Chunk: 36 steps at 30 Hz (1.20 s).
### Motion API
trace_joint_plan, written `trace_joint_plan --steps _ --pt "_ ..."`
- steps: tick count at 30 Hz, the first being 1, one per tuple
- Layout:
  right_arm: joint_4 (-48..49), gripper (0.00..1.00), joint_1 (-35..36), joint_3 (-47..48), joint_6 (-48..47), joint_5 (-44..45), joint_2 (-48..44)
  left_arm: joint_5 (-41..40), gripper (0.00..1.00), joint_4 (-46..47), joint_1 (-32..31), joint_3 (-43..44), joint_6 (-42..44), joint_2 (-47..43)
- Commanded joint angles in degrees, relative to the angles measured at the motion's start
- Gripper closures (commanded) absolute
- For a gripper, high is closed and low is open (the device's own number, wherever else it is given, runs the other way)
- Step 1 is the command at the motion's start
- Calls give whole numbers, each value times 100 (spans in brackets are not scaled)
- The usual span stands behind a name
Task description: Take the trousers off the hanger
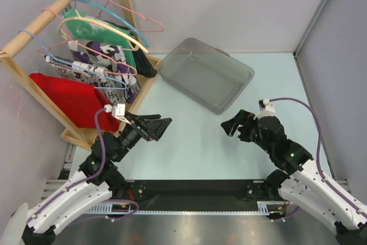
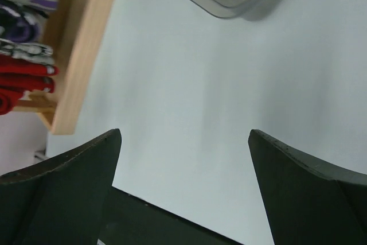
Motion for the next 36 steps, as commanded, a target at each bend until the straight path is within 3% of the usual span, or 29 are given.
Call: trace_joint_plan --steps 1,4,7,9,11,14,18,24,27,28,31,36 --pt "-794 0 -58 561 -161 424 267 655 0 -1027 -29 896 148 173" --pt "-927 0 -101 816 -80 698 417 729 0 -1529 -29 1353 308 244" --pt "-840 0 -320 948 -204 242 461 841 0 -937 -29 1319 299 121" --pt "-717 0 -767 1028 -476 -705 435 930 0 -636 -29 1336 256 147" --pt "-366 0 -1137 932 -704 -1888 347 1113 0 -677 -29 1799 299 550" --pt "-84 0 -1604 817 -880 -2534 268 1412 3 -1029 -29 2695 387 1411" --pt "-92 1 -1728 948 -1048 -2756 382 1334 9 -1126 -29 3611 300 2299" --pt "-443 0 -1736 1291 -1171 -2783 514 625 15 -1827 -29 5465 457 3732" --pt "-654 0 -1728 1519 -1232 -2748 505 79 21 -2782 84 6860 597 4581" --pt "-690 0 -1728 1607 -1267 -2748 496 60 21 -2996 146 7717 737 4847" --pt "-821 0 -1736 1695 -1320 -2704 391 24 22 -3569 418 9100 722 5630" --pt "-1050 0 -1736 1766 -1399 -2739 320 86 28 -4210 1200 10519 239 6387"
